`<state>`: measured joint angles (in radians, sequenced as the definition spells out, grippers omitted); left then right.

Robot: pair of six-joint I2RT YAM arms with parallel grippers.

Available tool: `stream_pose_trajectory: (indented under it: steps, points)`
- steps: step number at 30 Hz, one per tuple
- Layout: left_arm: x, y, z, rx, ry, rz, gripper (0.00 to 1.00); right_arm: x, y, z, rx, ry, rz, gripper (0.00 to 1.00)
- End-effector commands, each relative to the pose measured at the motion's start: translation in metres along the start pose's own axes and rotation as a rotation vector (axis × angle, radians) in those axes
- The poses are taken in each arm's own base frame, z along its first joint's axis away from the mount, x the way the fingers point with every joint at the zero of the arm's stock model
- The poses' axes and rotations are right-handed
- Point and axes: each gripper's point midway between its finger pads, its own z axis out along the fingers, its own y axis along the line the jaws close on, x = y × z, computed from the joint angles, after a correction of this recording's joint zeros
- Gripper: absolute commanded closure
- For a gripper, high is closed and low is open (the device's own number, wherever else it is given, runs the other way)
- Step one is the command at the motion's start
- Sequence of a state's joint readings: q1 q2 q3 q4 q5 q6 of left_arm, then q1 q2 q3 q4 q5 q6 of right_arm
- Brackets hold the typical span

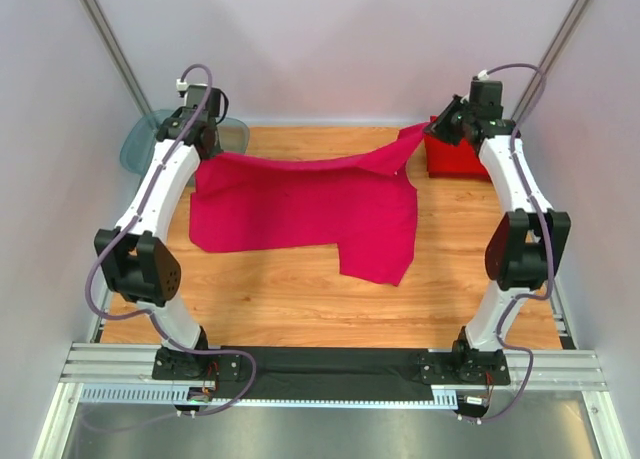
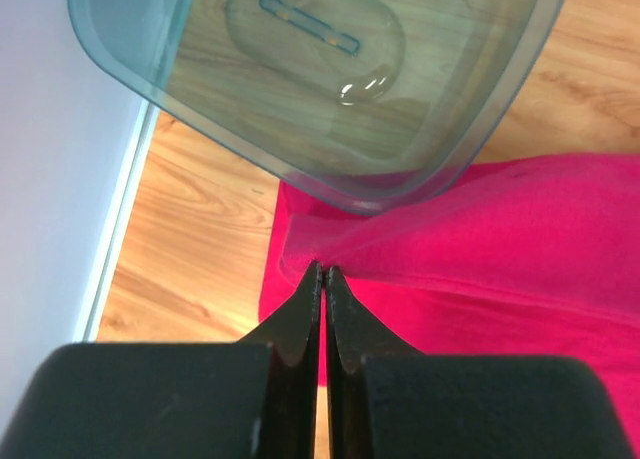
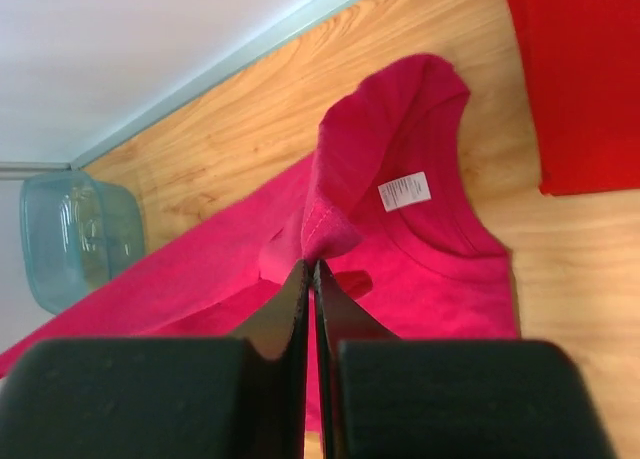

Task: Fold and stack the t-shirts
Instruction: Flatten the tshirt out

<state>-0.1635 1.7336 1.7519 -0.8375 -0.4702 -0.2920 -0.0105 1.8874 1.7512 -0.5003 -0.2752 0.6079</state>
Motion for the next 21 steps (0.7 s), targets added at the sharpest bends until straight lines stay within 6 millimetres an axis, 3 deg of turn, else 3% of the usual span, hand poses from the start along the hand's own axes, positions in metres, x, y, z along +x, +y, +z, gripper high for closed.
stream_pose_trajectory:
  steps: [1, 2, 3, 4, 5, 7, 8, 9, 10, 11, 12, 14, 15, 16, 18, 20, 21]
  points:
    - [-0.049, 0.019, -0.079, 0.090, -0.165, -0.149, 1.00, -0.072, 0.056, -0.125, -0.023, -0.260, -0.049, 1.00]
    - [-0.064, 0.026, -0.111, 0.136, -0.236, -0.191, 1.00, -0.073, 0.053, -0.145, 0.003, -0.266, -0.029, 1.00]
    - [-0.069, 0.029, -0.128, 0.167, -0.269, -0.211, 1.00, -0.077, 0.060, -0.168, 0.003, -0.296, -0.021, 1.00]
    - [-0.071, 0.032, -0.145, 0.190, -0.288, -0.243, 1.00, -0.086, 0.069, -0.196, 0.004, -0.353, -0.015, 1.00]
    - [-0.078, 0.044, -0.177, 0.222, -0.348, -0.287, 1.00, -0.080, 0.077, -0.235, -0.004, -0.382, -0.013, 1.00]
    - [-0.076, 0.051, -0.208, 0.289, -0.386, -0.325, 1.00, -0.076, 0.088, -0.277, -0.022, -0.437, -0.009, 1.00]
    - [-0.073, 0.064, -0.235, 0.316, -0.436, -0.351, 1.00, -0.065, 0.096, -0.319, -0.051, -0.481, 0.002, 1.00]
    - [-0.069, 0.069, -0.247, 0.330, -0.450, -0.362, 1.00, -0.060, 0.097, -0.338, -0.057, -0.506, 0.013, 1.00]
    - [-0.062, 0.083, -0.271, 0.350, -0.492, -0.387, 1.00, -0.055, 0.098, -0.360, -0.062, -0.543, 0.024, 1.00]
    - [-0.053, 0.087, -0.276, 0.356, -0.495, -0.397, 1.00, -0.045, 0.096, -0.377, -0.061, -0.553, 0.050, 1.00]
    - [-0.049, 0.094, -0.287, 0.365, -0.521, -0.416, 1.00, -0.033, 0.101, -0.416, -0.110, -0.614, 0.049, 1.00]
    - [-0.031, 0.107, -0.311, 0.408, -0.575, -0.448, 1.00, -0.018, 0.106, -0.438, -0.180, -0.650, 0.060, 1.00]
    - [-0.023, 0.111, -0.318, 0.421, -0.582, -0.455, 1.00, -0.001, 0.112, -0.475, -0.256, -0.710, 0.048, 1.00]
    - [-0.015, 0.122, -0.335, 0.438, -0.613, -0.491, 1.00, 0.009, 0.109, -0.484, -0.261, -0.709, 0.059, 1.00]
    - [-0.004, 0.130, -0.350, 0.458, -0.629, -0.504, 1.00, 0.025, 0.112, -0.531, -0.304, -0.780, 0.060, 1.00]
    - [-0.003, 0.142, -0.376, 0.485, -0.675, -0.512, 1.00, 0.039, 0.110, -0.552, -0.303, -0.785, 0.061, 1.00]
    - [0.002, 0.145, -0.381, 0.484, -0.667, -0.509, 1.00, 0.045, 0.116, -0.581, -0.345, -0.833, 0.052, 1.00]
